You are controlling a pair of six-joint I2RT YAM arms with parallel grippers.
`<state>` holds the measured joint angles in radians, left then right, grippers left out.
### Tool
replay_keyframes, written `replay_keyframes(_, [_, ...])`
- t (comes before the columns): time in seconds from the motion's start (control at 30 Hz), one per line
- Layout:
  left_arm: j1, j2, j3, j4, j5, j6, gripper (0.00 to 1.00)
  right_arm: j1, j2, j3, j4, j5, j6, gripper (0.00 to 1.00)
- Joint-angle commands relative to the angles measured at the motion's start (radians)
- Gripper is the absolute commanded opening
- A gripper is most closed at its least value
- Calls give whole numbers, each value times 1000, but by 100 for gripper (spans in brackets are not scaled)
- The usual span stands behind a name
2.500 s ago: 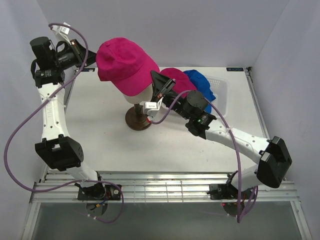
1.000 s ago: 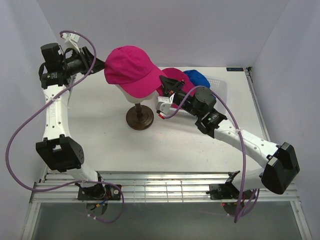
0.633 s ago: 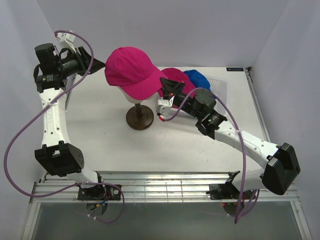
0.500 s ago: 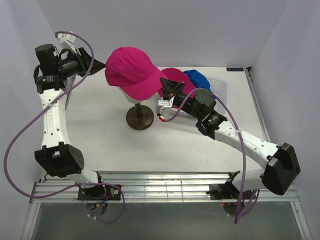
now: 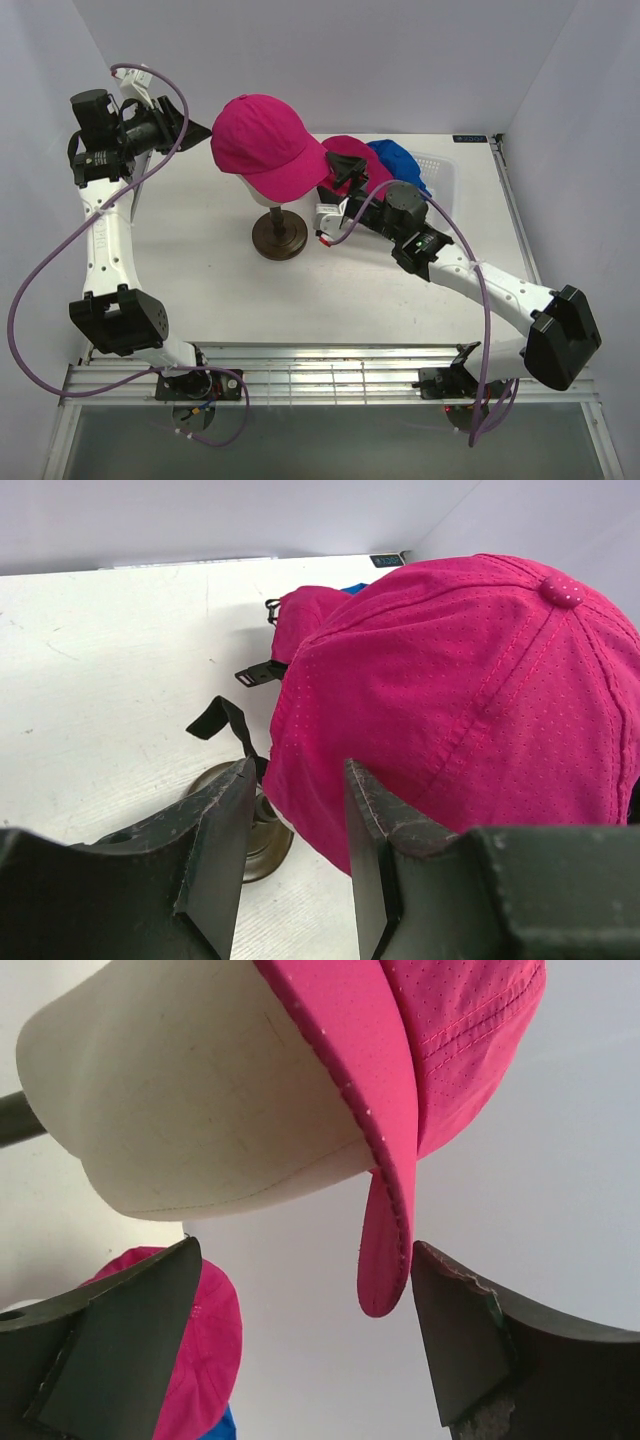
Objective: Stack the hats
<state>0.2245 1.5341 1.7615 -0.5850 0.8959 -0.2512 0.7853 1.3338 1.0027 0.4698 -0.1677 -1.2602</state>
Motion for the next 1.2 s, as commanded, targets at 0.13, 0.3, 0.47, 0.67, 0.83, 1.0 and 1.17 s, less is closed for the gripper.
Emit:
replay_keyframes(0.13, [13,-49,16,-26,-18,26,52,-3,-134,-41,26,-16,157,90])
replay_keyframes(0.3, [33,-54,21,-36,-29,30,56,-40,-318,-122,-123,-98,426,89])
replay_keyframes(0.47, [36,-55,20,-38,-29,29,56,-229,-387,-141,-187,-139,801,89])
replay_keyframes(0.67, [42,-63,12,-38,-41,32,57,-445,-119,75,-356,-104,1229,77])
replay_keyframes(0.83, [45,-74,-7,-42,-66,41,60,-449,168,331,-539,39,1340,74])
replay_keyframes(1.0, [45,-65,-7,-45,-61,43,60,-448,356,470,-546,125,1369,82])
replay_keyframes(1.17, [45,-55,-10,-41,-49,38,60,-446,487,620,-588,139,1371,82])
